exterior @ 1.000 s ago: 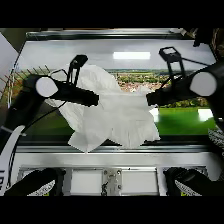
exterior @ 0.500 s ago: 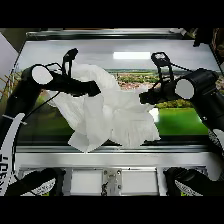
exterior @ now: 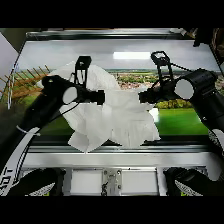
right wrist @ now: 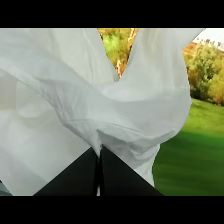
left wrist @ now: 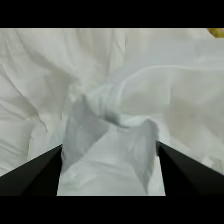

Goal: Fold the clothes and pants, and hang the long-sleeved shirts on hangers.

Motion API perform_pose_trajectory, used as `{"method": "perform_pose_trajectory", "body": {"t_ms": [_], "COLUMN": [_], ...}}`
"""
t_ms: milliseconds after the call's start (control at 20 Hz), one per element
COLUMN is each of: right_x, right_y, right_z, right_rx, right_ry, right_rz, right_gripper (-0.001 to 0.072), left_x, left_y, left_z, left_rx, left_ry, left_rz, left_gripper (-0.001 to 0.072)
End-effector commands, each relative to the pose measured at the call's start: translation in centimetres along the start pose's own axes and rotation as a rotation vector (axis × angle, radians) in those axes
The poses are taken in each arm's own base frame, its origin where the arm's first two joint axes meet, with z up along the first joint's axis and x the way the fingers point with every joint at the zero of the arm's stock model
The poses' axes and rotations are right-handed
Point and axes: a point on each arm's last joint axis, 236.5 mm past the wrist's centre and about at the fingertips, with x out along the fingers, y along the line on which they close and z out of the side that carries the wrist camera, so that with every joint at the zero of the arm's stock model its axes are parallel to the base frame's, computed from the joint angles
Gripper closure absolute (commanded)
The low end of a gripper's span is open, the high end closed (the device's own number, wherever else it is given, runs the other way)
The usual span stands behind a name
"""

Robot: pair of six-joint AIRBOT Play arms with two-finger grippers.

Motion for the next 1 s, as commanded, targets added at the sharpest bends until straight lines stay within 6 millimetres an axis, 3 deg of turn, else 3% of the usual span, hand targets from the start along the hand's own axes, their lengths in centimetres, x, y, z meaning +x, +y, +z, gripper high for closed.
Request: {"method": "perform_pose_trajectory", "body": {"t_ms": [0,400,550,650,750,800,850,950], "right_x": [0.0,0.0,0.0,0.0,0.0,0.0,-0.3,-2.6], "right_y": [0.2,0.2,0.2,0.2,0.2,0.0,-0.5,-2.3], "right_z": [-0.1,-0.1,-0.1,-0.1,-0.1,-0.1,0.2,1.2], "right_rx": [0.001,0.002,0.001,0.002,0.001,-0.001,-0.012,-0.035], "right_ry": [0.003,0.005,0.005,0.005,0.005,0.004,-0.002,-0.009], "right_rz": [0.008,0.007,0.007,0.007,0.006,0.003,-0.002,-0.029], "right_gripper": [0.0698,0.0698,0.0698,0.0698,0.0698,0.0698,0.0698,0.0699], "left_x": [1.4,3.2,4.4,4.9,5.2,5.0,4.1,-0.1], "left_y": [-1.1,-0.9,0.2,0.8,1.4,1.5,1.7,1.0], "left_z": [2.2,4.3,3.5,3.0,3.2,3.5,4.2,6.9], "left_rx": [0.007,0.004,0.022,0.028,0.04,0.042,0.054,0.096], "left_ry": [-0.051,-0.03,-0.017,-0.007,-0.02,-0.026,-0.041,-0.129], "left_rz": [0.072,0.126,0.172,0.195,0.212,0.211,0.208,0.171], "left_gripper": [0.0087,0.0088,0.0093,0.0427,0.0623,0.0693,0.0693,0.0693]}}
